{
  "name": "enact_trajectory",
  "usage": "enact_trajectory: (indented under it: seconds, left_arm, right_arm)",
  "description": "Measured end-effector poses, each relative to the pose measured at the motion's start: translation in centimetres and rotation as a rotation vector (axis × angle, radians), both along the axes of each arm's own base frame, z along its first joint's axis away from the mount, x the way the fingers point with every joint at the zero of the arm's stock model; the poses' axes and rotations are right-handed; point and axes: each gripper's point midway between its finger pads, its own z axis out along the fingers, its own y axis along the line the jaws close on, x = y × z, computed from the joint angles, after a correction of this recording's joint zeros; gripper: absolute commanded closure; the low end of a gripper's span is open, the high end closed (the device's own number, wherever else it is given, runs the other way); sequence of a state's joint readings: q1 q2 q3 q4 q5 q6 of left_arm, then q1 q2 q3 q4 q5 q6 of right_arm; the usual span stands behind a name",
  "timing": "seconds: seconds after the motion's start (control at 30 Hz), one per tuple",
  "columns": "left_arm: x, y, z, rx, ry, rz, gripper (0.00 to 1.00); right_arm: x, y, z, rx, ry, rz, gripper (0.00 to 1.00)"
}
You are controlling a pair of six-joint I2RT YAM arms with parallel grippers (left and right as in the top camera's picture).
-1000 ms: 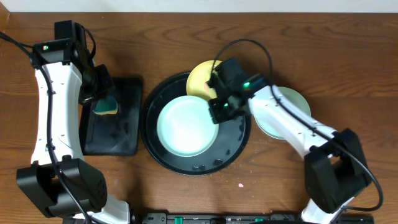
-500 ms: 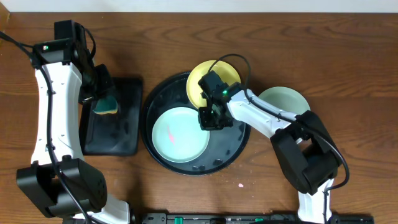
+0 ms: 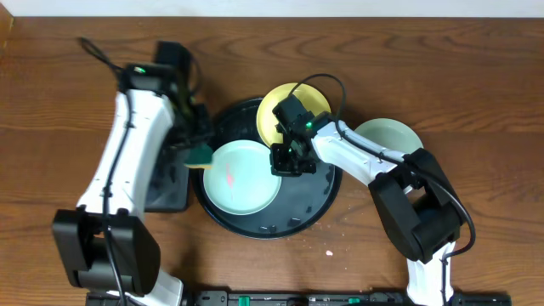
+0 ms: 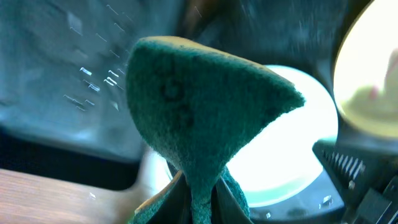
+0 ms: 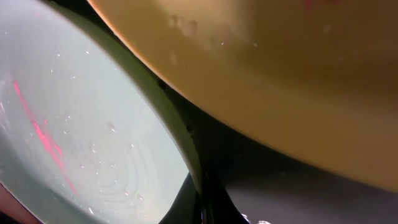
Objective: Clean dirty plates on tray and stack at the side
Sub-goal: 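Scrub the second pale green plate with the sponge in the left gripper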
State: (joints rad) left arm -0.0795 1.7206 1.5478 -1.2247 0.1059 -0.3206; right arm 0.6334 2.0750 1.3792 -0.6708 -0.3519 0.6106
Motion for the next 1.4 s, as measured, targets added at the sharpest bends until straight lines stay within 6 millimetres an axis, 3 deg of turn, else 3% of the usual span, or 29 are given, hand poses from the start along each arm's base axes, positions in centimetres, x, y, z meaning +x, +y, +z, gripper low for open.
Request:
enact_trajectory:
  seconds: [0.07, 0.23, 0.53, 0.77, 1.07, 1.23, 1.4]
  left_arm:
    - [-0.7, -2.2, -2.2, 0.002, 0.017, -0.027, 0.93]
    - [-1.7, -5.1, -7.4, 0.001, 0.006, -0.076, 0.93]
    - [-3.9, -5.4, -12.4, -0.001, 0.024, -0.079, 0.93]
    - [-3.9, -6.3, -13.3, -0.054, 0.038, -0.086, 0.93]
    - [-3.4, -9.7, -12.8, -0.229, 0.008, -0.304, 0.93]
    - [-2.5, -8.2, -13.0, -0.152, -0.004, -0.198, 0.93]
    - [-2.7, -3.7, -13.0, 0.063, 0.028, 0.018, 0.92]
  right_arm:
    - [0.0, 0.0, 0.0, 0.0, 0.001, -0.002, 0.99]
    - [0.1, 0.0, 0.0, 0.004, 0.004, -0.007, 0.99]
    - [0.1, 0.0, 0.0, 0.006, 0.006, -0.009, 0.99]
    - [0.1, 0.0, 0.0, 0.007, 0.004, -0.009, 0.99]
    - [0.2, -0.1, 0.0, 0.006, 0.005, -0.01, 0.99]
    - [0.1, 0.0, 0.0, 0.008, 0.006, -0.01, 0.99]
    - [0.1, 0.0, 0.0, 0.01, 0.008, -0.01, 0.99]
